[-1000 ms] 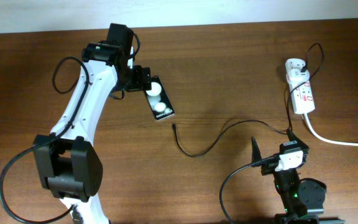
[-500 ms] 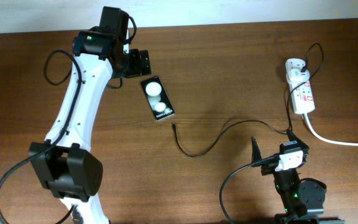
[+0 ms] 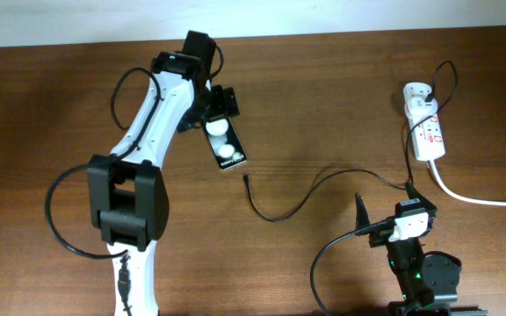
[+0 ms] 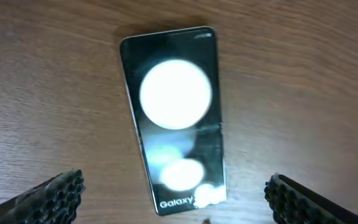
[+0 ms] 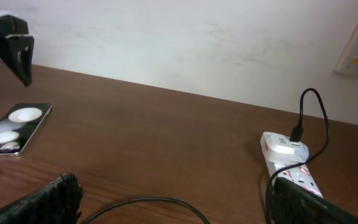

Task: Plug charger to phone and switch on socket
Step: 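Lower the open left gripper over the phone's top end, then close the left gripper on the phone's top edge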

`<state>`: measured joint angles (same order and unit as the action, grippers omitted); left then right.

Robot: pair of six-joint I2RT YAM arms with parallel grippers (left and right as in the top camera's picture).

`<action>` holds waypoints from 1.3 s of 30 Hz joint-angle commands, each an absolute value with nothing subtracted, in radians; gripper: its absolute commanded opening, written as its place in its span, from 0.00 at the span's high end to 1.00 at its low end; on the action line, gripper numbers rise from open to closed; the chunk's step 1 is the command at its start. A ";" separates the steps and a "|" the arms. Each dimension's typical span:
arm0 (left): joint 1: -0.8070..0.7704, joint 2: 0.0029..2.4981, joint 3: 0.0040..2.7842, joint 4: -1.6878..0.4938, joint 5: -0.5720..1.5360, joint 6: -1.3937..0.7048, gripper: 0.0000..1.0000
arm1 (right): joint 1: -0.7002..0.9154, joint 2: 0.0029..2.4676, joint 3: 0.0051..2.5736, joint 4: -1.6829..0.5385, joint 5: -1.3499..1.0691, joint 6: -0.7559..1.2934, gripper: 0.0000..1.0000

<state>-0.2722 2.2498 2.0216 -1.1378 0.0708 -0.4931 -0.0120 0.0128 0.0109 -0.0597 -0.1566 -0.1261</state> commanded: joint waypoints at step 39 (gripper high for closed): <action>-0.326 2.485 2.043 -1.101 0.038 -0.538 0.04 | -0.007 0.007 0.006 -0.065 -0.152 -0.115 0.01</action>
